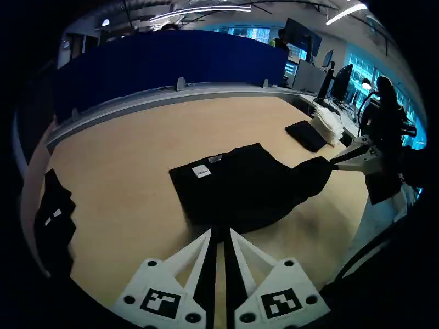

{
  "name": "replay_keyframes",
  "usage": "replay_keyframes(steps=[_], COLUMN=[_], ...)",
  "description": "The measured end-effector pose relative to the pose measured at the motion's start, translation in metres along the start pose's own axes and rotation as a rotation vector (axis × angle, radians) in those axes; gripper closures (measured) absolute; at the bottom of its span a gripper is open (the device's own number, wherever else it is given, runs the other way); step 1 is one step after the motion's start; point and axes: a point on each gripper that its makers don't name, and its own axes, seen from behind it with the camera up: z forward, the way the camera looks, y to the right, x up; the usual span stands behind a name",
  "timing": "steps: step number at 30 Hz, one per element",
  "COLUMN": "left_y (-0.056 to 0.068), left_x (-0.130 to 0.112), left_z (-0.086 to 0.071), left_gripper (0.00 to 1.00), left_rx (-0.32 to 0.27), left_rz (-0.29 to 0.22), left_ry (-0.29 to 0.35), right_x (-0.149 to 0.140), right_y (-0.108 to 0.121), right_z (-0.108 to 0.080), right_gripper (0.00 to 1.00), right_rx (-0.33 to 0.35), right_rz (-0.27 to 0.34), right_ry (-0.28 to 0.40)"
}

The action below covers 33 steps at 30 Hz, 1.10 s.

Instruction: Fold towel

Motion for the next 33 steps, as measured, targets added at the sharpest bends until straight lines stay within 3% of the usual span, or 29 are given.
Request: replay_keyframes(steps=[12, 23, 33], left_y=[-0.019, -0.048, -0.06], left_x=[0.028, 0.066, 0.062], left_z=[0.02, 0.061, 0.09], left_gripper=[0.91, 0.91, 0.91], left_rx=[0.007, 0.033, 0.032], left_rz=[-0.01, 0.026, 0.016], left_ry=[0.027, 0.06, 0.046], right_x=[0.026, 0.059, 0.055], right_y=[0.024, 0.063, 0.076], right_z=[0.018, 0.058, 0.083], right_gripper=[0.89, 0.89, 0.89], right_rx=[-0.015, -0.047, -0.047], right_rz=[-0.01, -0.007, 0.019], right_ry=[0.008, 0.02, -0.007])
